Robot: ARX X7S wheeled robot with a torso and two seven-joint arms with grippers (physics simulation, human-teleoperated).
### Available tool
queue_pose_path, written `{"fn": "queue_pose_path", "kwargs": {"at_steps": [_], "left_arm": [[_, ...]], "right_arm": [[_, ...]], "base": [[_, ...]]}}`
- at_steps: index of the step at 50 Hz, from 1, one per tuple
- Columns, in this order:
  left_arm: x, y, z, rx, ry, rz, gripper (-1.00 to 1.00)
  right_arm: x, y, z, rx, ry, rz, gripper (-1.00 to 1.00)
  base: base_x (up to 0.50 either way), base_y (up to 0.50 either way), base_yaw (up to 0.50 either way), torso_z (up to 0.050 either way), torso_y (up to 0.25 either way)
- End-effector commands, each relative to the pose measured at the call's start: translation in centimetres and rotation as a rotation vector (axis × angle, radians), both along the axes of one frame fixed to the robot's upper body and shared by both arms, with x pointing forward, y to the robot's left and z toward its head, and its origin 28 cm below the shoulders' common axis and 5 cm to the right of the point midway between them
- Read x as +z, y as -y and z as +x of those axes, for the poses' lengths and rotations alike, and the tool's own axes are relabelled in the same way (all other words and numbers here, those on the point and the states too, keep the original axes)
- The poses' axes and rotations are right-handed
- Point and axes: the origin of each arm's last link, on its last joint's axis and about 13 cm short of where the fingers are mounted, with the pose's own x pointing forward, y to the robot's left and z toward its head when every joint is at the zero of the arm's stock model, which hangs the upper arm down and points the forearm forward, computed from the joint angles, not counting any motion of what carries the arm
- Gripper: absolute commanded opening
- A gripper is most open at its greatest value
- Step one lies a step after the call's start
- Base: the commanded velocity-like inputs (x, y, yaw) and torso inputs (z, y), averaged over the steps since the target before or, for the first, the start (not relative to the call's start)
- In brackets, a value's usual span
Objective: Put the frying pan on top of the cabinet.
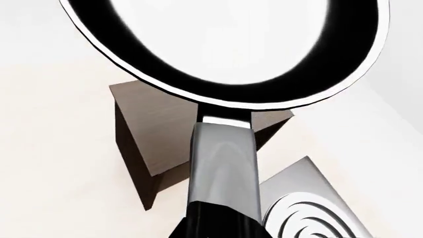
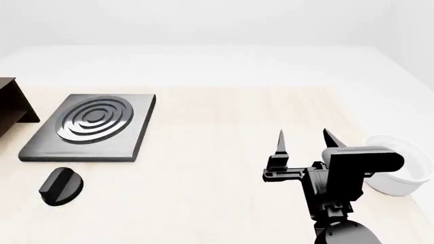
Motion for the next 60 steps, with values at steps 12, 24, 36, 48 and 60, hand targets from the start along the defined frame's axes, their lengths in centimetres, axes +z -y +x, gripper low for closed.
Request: {"fn": "queue_pose_path", "kwargs": {"at_steps": [12, 24, 36, 48, 60], "left_arm": [[0.5, -0.5, -0.3, 0.052, 0.137, -0.006, -1.0], [0.5, -0.3, 0.1, 0.028, 0.152, -0.016, -1.0], [0.5, -0.1, 0.6, 0.003, 0.145, -0.001, -1.0], [0.7, 0.1, 0.7, -0.004, 0.182, 0.001, -1.0], [1.1, 0.1, 0.5, 0.002, 0.247, -0.022, -1.0]], "right_arm": [[-0.6, -0.3, -0.1, 0.01, -0.014, -0.004, 1.0], [-0.8, -0.4, 0.1, 0.015, -0.02, -0.004, 1.0], [-0.7, -0.5, 0.1, 0.018, -0.019, -0.004, 1.0], [-0.9, -0.4, -0.1, 0.018, -0.022, -0.003, 1.0], [-1.2, -0.4, 0.0, 0.017, -0.029, -0.001, 1.0]], "base": [[0.0, 0.0, 0.0, 0.001, -0.056], [0.0, 0.0, 0.0, 0.0, -0.186], [0.0, 0.0, 0.0, 0.0, 0.0], [0.0, 0.0, 0.0, 0.0, -0.142], [0.0, 0.0, 0.0, 0.0, -0.086]]}}
